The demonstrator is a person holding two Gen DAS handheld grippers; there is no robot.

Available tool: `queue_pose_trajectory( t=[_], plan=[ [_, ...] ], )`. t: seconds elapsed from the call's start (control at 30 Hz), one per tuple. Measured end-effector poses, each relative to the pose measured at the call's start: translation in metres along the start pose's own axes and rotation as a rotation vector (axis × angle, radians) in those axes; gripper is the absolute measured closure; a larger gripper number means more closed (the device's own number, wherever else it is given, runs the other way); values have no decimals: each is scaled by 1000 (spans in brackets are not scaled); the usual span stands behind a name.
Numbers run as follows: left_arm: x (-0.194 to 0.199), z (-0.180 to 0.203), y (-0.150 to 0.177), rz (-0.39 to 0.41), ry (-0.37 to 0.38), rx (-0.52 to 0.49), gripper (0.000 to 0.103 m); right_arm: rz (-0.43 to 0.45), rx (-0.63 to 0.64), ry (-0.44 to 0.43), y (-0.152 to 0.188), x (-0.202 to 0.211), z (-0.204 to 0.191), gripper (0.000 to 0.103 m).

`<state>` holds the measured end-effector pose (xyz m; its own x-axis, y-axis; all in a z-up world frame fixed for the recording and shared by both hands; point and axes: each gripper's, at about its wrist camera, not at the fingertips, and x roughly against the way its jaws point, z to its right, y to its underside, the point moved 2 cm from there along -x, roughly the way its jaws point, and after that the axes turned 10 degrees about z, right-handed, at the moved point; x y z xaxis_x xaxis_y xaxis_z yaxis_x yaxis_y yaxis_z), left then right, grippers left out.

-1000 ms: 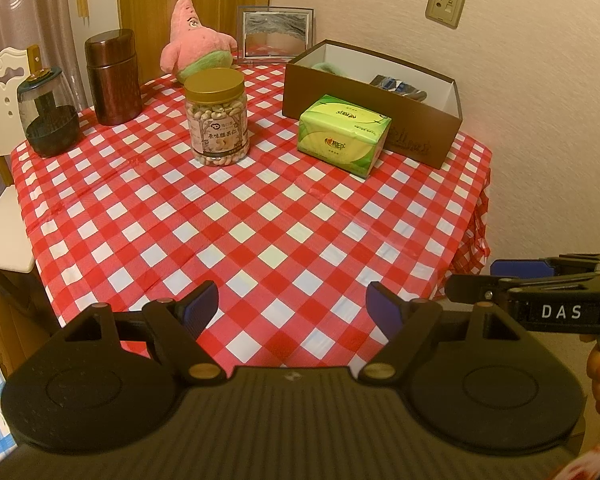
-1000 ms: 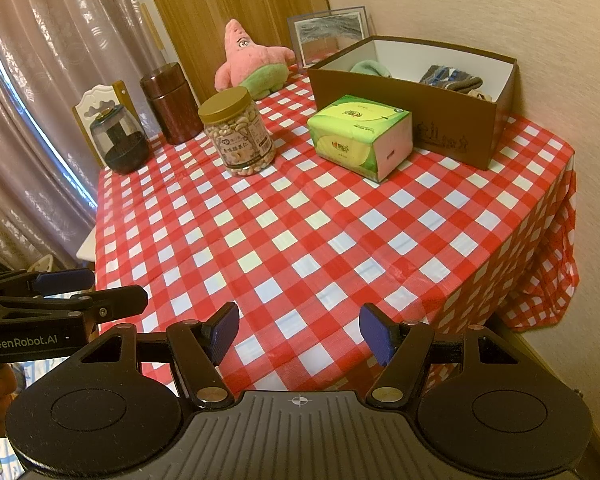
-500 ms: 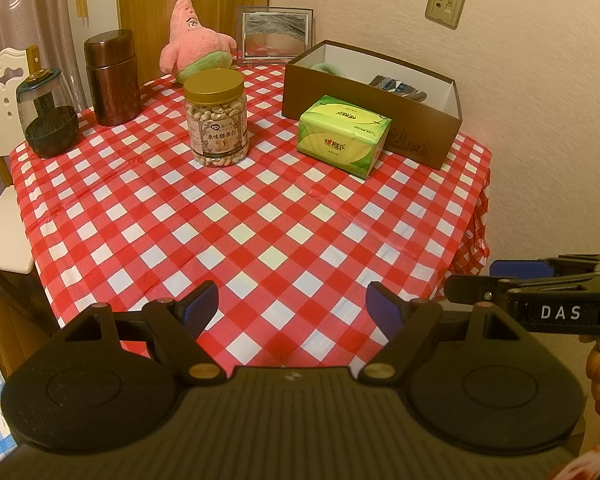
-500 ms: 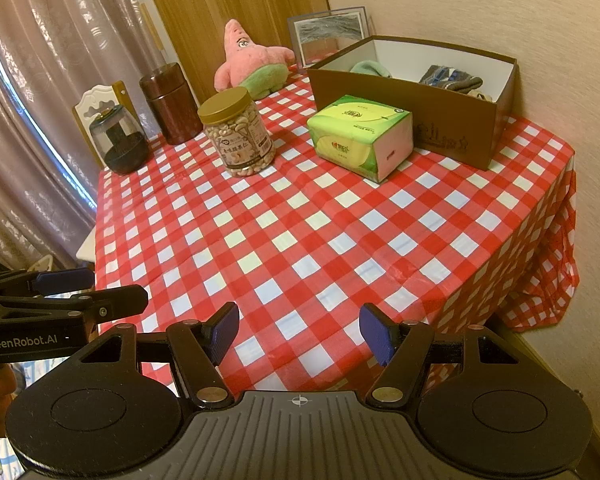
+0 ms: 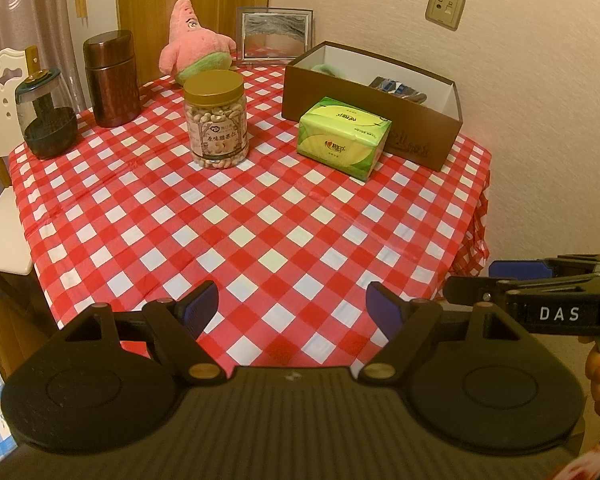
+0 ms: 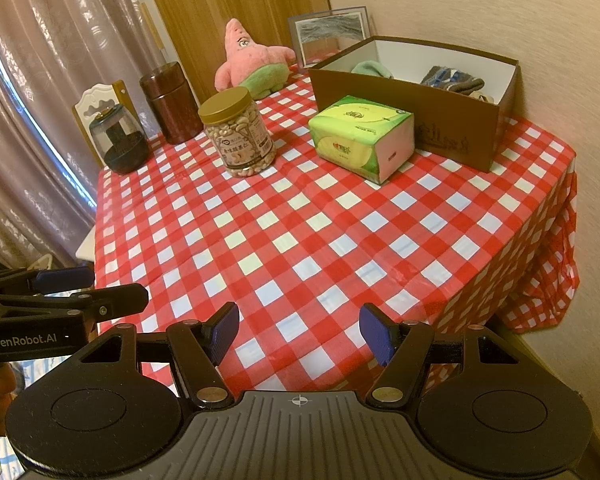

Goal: Organize soft objects

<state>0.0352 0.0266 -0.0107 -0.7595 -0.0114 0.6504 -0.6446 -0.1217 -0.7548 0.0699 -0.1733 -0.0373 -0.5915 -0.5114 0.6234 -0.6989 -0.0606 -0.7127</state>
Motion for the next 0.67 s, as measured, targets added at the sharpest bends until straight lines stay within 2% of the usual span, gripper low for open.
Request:
queue_pose_trajectory(
  t=[0.67],
  plan=[
    [-3,2,0,-4,3,7,23,-1,0,0,-1,-2,0,36]
  ],
)
